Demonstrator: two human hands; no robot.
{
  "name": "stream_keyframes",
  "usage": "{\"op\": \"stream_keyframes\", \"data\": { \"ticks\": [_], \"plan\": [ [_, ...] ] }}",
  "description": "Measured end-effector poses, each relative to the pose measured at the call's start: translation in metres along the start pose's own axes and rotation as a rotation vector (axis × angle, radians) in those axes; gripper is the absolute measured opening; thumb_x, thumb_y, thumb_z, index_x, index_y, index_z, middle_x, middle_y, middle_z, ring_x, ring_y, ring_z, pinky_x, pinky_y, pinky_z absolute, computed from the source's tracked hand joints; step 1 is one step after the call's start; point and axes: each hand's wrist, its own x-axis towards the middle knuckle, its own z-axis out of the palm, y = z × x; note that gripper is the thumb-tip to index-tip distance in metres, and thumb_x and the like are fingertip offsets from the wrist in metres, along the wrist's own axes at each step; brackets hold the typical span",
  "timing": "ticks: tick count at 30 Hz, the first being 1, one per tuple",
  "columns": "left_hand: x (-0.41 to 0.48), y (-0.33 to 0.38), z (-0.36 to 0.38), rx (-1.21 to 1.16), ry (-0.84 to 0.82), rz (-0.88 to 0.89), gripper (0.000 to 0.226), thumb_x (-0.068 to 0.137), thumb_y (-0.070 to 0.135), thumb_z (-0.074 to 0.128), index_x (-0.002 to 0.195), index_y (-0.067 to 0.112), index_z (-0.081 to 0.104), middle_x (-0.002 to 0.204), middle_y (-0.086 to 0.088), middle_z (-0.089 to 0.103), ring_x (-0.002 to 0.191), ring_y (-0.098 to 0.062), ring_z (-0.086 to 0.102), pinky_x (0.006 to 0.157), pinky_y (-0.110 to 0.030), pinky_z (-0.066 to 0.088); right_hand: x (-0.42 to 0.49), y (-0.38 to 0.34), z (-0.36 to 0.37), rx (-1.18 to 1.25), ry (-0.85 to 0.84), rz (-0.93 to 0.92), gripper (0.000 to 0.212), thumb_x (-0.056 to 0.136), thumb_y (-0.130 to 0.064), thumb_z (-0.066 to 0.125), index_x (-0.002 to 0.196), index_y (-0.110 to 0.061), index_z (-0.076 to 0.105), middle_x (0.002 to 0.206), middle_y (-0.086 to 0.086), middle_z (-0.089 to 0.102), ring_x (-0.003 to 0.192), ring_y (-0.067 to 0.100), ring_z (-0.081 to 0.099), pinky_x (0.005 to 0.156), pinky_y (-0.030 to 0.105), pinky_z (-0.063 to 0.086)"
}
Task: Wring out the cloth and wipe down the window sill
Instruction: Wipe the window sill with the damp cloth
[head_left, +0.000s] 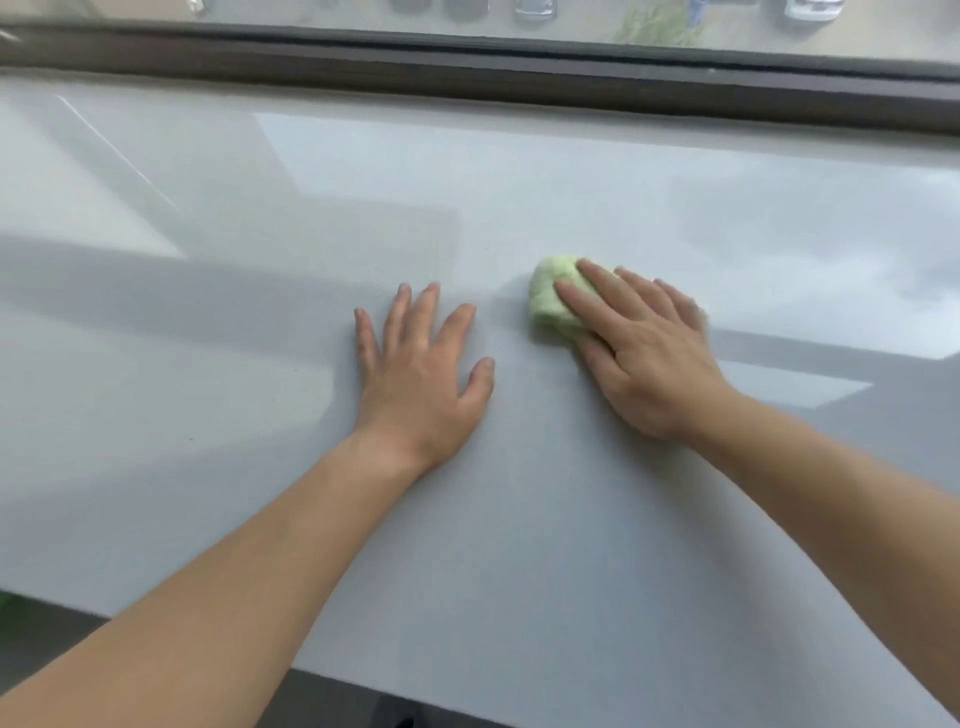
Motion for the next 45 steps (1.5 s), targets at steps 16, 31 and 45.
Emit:
{"op": "stream_keyframes", "data": {
  "ticks": [16, 31, 45],
  "plan": [
    [0.069, 0.015, 0.016, 0.153, -0.034, -0.084, 0.075, 0.08, 0.063, 0.012, 0.15, 0.036, 0.016, 0.164, -0.001, 0.001, 0.149, -0.023, -0.008, 0.116, -0.058, -0.005, 0.155, 0.023, -0.009, 0.015, 0.079, 0.058, 0.051, 0.099, -0.041, 0.025, 0.15, -0.042, 0.021, 0.163, -0.007, 0.013, 0.148, 0.027, 0.012, 0.118, 0.048, 0.005],
    [0.084, 0.053, 0.024, 0.176, -0.078, -0.135, 0.071, 0.085, 0.066, 0.013, 0.151, 0.042, 0.003, 0.164, -0.003, -0.01, 0.147, -0.03, -0.02, 0.112, -0.066, -0.009, 0.163, 0.088, -0.028, -0.064, 0.008, -0.252, 0.055, 0.096, -0.051, 0.019, 0.15, -0.043, 0.023, 0.161, -0.01, 0.021, 0.145, 0.024, 0.023, 0.116, 0.044, 0.012],
    [0.085, 0.055, 0.023, 0.201, -0.099, -0.148, 0.071, 0.085, 0.067, 0.01, 0.151, 0.042, 0.0, 0.163, 0.0, -0.013, 0.147, -0.028, -0.021, 0.112, -0.065, -0.01, 0.159, 0.134, -0.043, 0.013, 0.132, 0.178, 0.048, 0.098, -0.037, 0.031, 0.146, -0.042, 0.028, 0.161, -0.009, 0.021, 0.143, 0.027, 0.023, 0.116, 0.045, 0.01]
  ]
}}
